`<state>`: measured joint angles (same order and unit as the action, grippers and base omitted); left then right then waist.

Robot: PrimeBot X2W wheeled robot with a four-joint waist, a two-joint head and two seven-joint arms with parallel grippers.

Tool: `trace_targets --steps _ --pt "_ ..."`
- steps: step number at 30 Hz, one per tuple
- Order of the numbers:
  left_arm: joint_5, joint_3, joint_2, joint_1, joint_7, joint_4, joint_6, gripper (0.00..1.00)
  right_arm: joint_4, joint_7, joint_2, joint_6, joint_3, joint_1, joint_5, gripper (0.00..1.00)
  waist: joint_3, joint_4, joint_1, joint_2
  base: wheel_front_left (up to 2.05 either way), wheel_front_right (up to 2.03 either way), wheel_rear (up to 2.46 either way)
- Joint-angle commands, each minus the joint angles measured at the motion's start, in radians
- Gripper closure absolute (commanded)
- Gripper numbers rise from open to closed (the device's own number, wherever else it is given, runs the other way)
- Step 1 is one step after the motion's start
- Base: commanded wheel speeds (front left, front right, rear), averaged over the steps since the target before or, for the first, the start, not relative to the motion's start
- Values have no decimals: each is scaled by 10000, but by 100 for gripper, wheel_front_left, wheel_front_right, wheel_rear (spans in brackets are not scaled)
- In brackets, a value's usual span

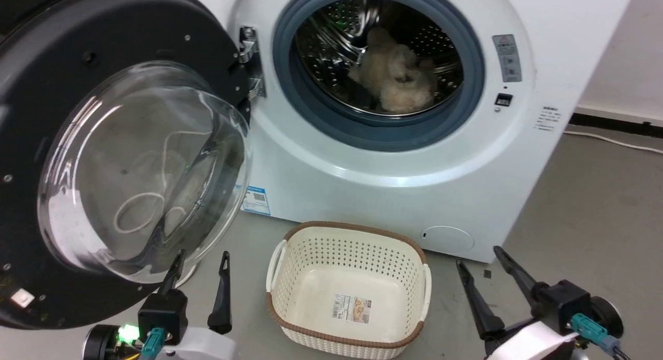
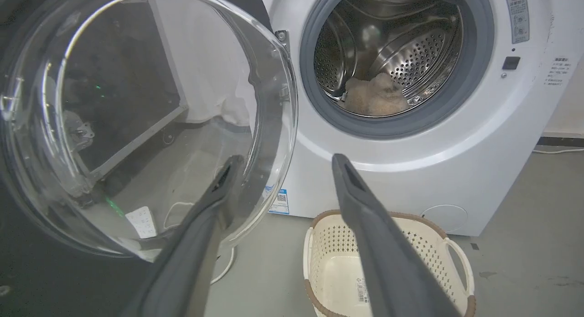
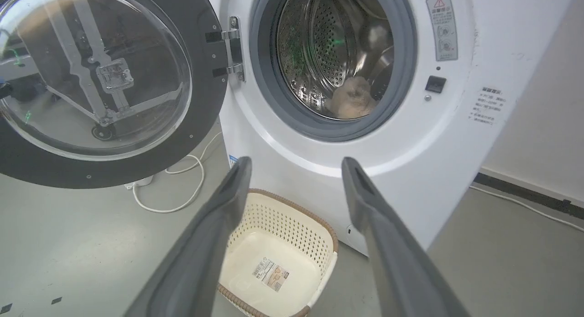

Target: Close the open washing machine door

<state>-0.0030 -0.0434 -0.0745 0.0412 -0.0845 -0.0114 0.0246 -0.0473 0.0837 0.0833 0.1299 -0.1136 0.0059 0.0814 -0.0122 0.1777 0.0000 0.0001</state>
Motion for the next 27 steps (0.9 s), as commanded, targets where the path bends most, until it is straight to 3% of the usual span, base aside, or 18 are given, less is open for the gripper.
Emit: trace_targets --steps 1,27 --pt "-5 -8 -43 103 -115 -78 59 0 -56 124 82 3 -114 -212 113 0 11 74 0 -1 0 0 0" --pt "-73 -128 -284 453 -741 -465 467 0 -574 750 416 5 -1292 -639 977 0 0 1322 0 -1 0 0 0"
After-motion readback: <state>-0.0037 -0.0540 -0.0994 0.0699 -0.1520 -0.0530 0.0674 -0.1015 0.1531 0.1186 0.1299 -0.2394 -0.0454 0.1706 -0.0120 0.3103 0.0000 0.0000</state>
